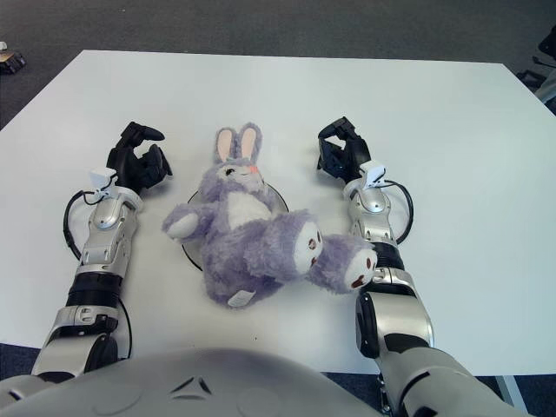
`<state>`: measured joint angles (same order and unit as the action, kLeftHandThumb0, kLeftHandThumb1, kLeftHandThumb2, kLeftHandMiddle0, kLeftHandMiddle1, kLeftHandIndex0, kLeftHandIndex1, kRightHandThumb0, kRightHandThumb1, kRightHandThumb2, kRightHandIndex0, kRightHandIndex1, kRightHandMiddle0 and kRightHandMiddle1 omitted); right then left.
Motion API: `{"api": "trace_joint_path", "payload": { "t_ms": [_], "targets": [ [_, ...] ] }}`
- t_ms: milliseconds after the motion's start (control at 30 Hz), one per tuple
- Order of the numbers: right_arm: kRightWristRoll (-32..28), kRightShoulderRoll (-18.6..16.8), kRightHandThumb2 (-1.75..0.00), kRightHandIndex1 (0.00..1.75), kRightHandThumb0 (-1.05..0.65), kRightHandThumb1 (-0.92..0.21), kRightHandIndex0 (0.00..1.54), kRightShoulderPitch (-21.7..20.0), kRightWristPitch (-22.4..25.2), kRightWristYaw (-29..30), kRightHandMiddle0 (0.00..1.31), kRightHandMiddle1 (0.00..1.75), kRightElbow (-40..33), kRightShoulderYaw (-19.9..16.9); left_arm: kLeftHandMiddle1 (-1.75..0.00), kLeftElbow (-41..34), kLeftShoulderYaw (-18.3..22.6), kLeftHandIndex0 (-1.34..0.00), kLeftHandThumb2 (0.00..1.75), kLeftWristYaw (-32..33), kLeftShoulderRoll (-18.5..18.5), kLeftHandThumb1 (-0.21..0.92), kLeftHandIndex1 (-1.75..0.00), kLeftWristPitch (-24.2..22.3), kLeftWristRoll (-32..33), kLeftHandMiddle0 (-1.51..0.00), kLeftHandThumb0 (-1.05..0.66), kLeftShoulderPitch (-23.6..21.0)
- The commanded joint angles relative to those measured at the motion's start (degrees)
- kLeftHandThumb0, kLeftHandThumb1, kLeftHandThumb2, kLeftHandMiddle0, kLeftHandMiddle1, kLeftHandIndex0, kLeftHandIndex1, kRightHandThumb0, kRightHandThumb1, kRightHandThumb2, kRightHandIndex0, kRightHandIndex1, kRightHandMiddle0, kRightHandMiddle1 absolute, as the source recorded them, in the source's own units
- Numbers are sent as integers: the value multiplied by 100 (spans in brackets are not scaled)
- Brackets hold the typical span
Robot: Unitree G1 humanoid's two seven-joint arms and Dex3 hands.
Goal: Put the doll into the plate.
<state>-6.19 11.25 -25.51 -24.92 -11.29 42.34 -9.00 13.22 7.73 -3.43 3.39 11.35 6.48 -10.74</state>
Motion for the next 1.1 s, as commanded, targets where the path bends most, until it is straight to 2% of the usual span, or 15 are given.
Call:
{"api": "trace_joint_path", "payload": {
  "t_ms": [0, 500, 1067],
  "targets": [
    [-12, -152, -81, 175, -38, -72, 91, 486, -45, 64, 32, 175, 198, -22, -175, 167, -51, -45, 105, 0, -102, 53, -175, -140, -20, -106, -42, 607],
    [75, -167, -80, 175, -38, -72, 90, 532, -39, 312, 31, 175, 146, -34, -175, 69, -92, -46, 107, -87, -70, 52, -175, -321, -13, -108, -42, 671],
    [94, -123, -53, 175, -35, -91, 84, 271, 137, 492, 20, 175, 378, -59, -175, 223, -85, -46, 107, -135, -17, 52, -175, -336, 39, -107, -42, 444]
  ]
}}
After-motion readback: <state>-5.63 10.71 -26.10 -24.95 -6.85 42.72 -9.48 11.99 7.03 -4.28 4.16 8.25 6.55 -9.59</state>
